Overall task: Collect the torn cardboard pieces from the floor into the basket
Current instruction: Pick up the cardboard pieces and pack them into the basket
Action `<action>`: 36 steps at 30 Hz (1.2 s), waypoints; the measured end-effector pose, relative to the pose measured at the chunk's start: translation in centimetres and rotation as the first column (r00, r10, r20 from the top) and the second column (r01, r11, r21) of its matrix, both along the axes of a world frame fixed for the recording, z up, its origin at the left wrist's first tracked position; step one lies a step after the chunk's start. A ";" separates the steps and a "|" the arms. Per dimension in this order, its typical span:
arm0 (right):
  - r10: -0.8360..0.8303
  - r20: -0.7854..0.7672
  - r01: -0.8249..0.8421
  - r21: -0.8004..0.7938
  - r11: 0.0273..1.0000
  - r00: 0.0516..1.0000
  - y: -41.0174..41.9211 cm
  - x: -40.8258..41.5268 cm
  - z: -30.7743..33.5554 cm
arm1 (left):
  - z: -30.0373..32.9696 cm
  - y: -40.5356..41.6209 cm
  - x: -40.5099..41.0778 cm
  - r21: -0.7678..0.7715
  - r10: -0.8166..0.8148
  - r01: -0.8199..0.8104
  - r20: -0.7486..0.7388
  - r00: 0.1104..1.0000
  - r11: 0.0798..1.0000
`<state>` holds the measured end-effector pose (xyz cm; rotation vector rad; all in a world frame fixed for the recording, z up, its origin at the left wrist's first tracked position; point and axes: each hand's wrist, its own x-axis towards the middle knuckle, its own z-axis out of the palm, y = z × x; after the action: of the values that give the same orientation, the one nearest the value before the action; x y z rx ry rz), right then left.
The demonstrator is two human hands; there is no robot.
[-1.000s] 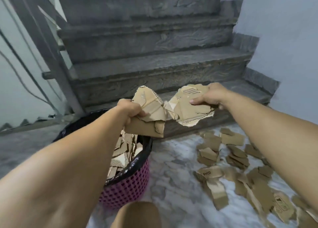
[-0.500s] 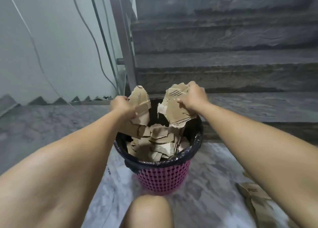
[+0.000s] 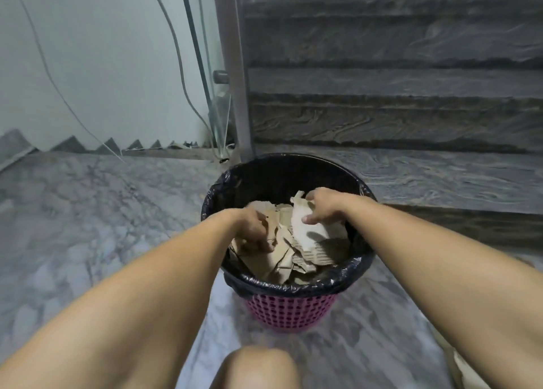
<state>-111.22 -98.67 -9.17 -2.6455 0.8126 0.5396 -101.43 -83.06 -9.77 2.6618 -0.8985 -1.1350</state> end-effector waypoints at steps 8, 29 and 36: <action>0.050 -0.386 -0.029 0.060 0.998 0.921 -0.6 2.3 -5.7 | -2.4 -1.5 0.6 0.291 -0.241 0.249 -0.064 0.968 0.924; -0.072 -0.001 0.072 0.081 0.994 0.997 -2.4 -0.3 -0.6 | -2.2 -2.6 0.4 0.155 -0.162 0.135 0.178 0.971 0.979; -0.427 0.256 0.265 0.489 0.831 0.867 -5.0 -5.7 4.9 | 1.7 -6.4 -3.4 -0.102 -0.128 0.186 0.415 0.901 0.977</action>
<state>-116.93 -103.62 -4.24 -2.0219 0.9085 0.1118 -104.79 -89.41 -8.04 2.7945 -1.2265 -0.5122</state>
